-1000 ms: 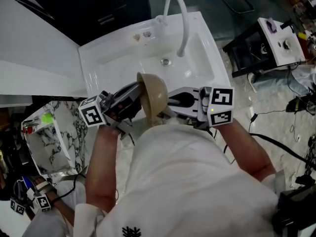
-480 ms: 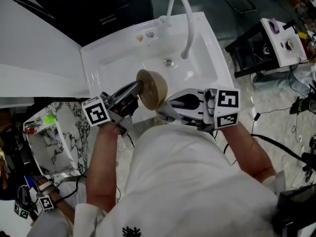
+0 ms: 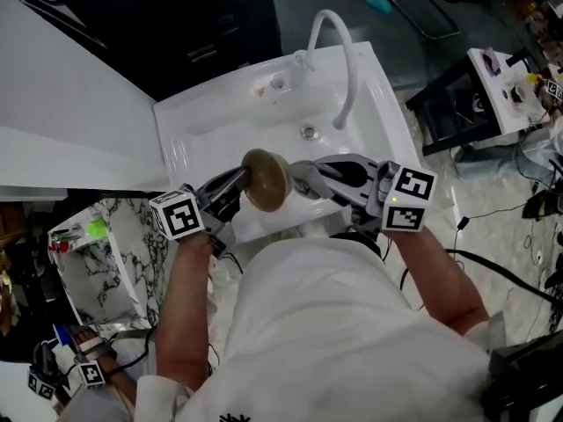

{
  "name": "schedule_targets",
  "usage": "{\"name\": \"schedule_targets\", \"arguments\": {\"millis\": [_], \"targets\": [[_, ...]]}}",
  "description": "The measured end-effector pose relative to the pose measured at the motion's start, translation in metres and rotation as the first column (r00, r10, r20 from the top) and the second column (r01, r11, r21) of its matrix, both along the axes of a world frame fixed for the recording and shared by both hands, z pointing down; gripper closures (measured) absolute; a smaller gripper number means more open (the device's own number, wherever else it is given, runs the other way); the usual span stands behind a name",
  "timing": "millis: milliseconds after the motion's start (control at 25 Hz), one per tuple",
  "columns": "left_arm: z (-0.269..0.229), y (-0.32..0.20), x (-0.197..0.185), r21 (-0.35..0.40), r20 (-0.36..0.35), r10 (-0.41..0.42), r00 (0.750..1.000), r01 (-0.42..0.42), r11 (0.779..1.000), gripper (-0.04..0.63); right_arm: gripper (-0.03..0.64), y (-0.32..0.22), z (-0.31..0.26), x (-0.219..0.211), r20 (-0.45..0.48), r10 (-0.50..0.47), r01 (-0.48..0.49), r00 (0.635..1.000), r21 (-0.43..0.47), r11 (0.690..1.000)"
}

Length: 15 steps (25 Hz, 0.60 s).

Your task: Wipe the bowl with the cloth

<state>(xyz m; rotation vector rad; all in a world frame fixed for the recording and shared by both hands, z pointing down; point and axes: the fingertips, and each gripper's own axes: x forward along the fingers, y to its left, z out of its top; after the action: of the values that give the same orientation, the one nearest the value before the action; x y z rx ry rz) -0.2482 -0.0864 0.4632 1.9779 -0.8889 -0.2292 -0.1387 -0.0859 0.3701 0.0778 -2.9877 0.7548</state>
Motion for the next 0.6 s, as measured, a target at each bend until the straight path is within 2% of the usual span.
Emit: {"name": "schedule_targets", "arguments": {"millis": [120, 280, 360, 480, 600], "targets": [[0.021, -0.007, -0.023, -0.069, 0.086, -0.064, 0.994, 0.07, 0.995, 0.574, 0.581, -0.008, 0.013, -0.004, -0.058, 0.045, -0.044, 0.997, 0.025, 0.999], [0.055, -0.017, -0.055, -0.164, 0.226, -0.149, 0.963, 0.188, 0.968, 0.574, 0.58, -0.007, 0.024, -0.006, -0.076, 0.052, -0.053, 0.996, -0.008, 0.999], [0.076, -0.022, -0.071, -0.219, 0.306, -0.167, 0.937, 0.24, 0.946, 0.574, 0.58, -0.007, 0.027, -0.006, -0.084, 0.054, -0.055, 0.995, -0.011, 0.998], [0.105, -0.029, -0.099, -0.289, 0.424, -0.184, 0.887, 0.325, 0.9, 0.574, 0.58, -0.005, 0.032, -0.009, -0.111, 0.053, -0.051, 0.992, 0.018, 0.999], [0.126, -0.036, -0.123, -0.329, 0.504, -0.201, 0.84, 0.401, 0.855, 0.574, 0.58, -0.002, 0.038, -0.011, -0.15, 0.054, -0.046, 0.987, 0.055, 0.997]]}}
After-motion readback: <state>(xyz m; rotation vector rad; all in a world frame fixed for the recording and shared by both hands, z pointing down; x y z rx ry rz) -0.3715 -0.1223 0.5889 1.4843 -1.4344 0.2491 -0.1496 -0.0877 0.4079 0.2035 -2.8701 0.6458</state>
